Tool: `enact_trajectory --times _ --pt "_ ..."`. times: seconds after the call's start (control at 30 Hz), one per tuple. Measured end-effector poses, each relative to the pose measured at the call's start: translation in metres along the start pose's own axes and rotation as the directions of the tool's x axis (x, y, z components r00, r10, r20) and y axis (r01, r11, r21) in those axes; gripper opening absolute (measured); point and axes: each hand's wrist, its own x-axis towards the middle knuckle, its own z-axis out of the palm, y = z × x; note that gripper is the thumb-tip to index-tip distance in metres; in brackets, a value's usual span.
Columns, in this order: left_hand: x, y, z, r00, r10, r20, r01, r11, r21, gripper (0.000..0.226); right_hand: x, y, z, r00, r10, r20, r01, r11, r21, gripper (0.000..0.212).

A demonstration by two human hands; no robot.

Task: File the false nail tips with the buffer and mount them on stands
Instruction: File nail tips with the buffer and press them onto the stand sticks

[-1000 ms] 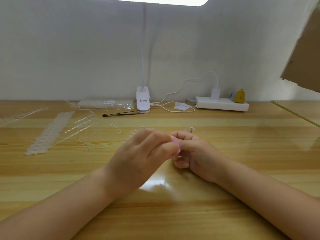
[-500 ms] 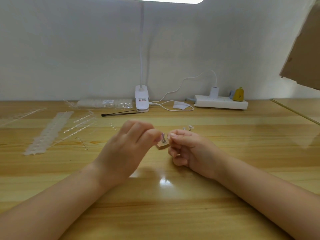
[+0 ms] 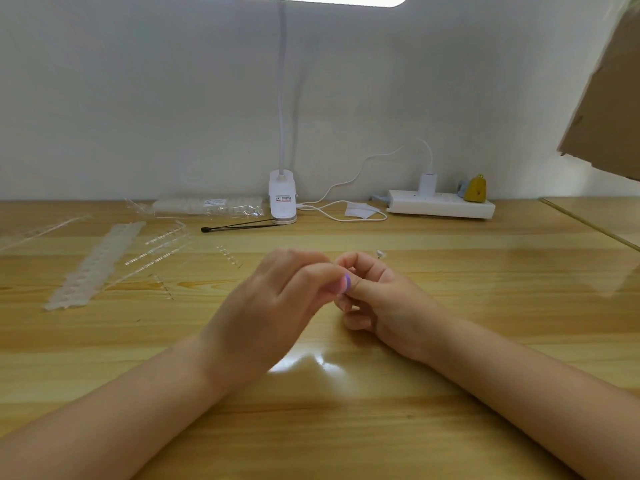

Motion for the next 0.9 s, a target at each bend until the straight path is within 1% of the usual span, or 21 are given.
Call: enact_trajectory --times 0.07,0.13,0.17,0.23,0.27,0.33,0.4,0.47,0.57,0.63,0.7,0.77,0.83,0.9 --pt "-0.001 -0.004 -0.002 0.997 -0.064 0.047 0.063 0.998 0.024 0.02 0.0 -0.001 -0.001 1.0 0.004 -0.004 -0.004 1.0 0.026 0.012" --pt "-0.003 -0.01 -0.005 0.99 -0.139 0.03 0.138 0.989 0.047 0.019 0.001 0.0 -0.001 1.0 0.006 -0.023 -0.005 0.999 0.041 0.013" --pt "-0.003 -0.011 -0.006 0.989 -0.147 0.007 0.146 0.988 0.042 0.019 0.001 0.0 -0.001 1.0 0.003 -0.026 -0.002 1.0 0.029 0.013" --pt "0.0 -0.005 -0.005 0.993 -0.117 -0.036 0.116 0.993 -0.008 0.02 0.001 0.002 0.001 1.0 -0.009 -0.016 0.009 1.0 -0.016 0.013" --pt "0.002 -0.001 -0.004 0.995 -0.094 -0.036 0.093 0.995 -0.038 0.019 0.0 0.002 0.001 1.0 -0.018 -0.007 0.018 0.999 -0.031 0.013" --pt "0.003 0.001 -0.002 0.997 -0.075 0.006 0.075 0.996 -0.053 0.019 0.0 0.002 0.0 0.999 -0.032 0.008 0.032 0.999 -0.019 0.009" --pt "0.0 -0.005 -0.004 0.992 -0.112 0.052 0.113 0.993 -0.016 0.021 0.001 0.002 -0.001 0.999 -0.033 0.001 0.033 0.999 0.021 0.006" --pt "-0.001 -0.01 -0.006 0.985 -0.16 0.058 0.161 0.987 -0.011 0.022 0.001 0.002 -0.002 0.999 -0.036 -0.007 0.037 0.999 0.024 0.006" --pt "0.003 -0.002 -0.007 0.982 -0.191 0.001 0.189 0.973 -0.134 0.027 0.002 0.003 -0.001 0.999 -0.035 -0.002 0.035 0.999 0.0 0.004" --pt "0.003 0.002 -0.004 0.982 -0.187 0.031 0.19 0.965 -0.181 0.026 0.002 0.003 -0.002 1.0 -0.031 -0.008 0.031 1.0 0.005 0.006" --pt "0.0 0.0 -0.004 0.975 -0.206 0.086 0.217 0.964 -0.155 0.021 0.002 0.003 -0.003 0.999 -0.027 -0.018 0.028 0.999 0.025 0.007" --pt "-0.001 -0.004 -0.006 0.968 -0.236 0.081 0.245 0.962 -0.119 0.019 0.002 0.002 -0.003 0.999 -0.029 -0.021 0.029 0.999 0.036 0.009" --pt "0.002 -0.003 -0.009 0.977 -0.212 0.007 0.211 0.97 -0.123 0.022 0.002 0.003 -0.003 1.0 -0.027 -0.007 0.027 0.999 0.024 0.007" --pt "0.006 0.001 -0.008 0.99 -0.136 -0.023 0.132 0.982 -0.133 0.022 0.002 0.004 -0.003 1.0 -0.023 0.007 0.023 1.0 0.015 0.006"
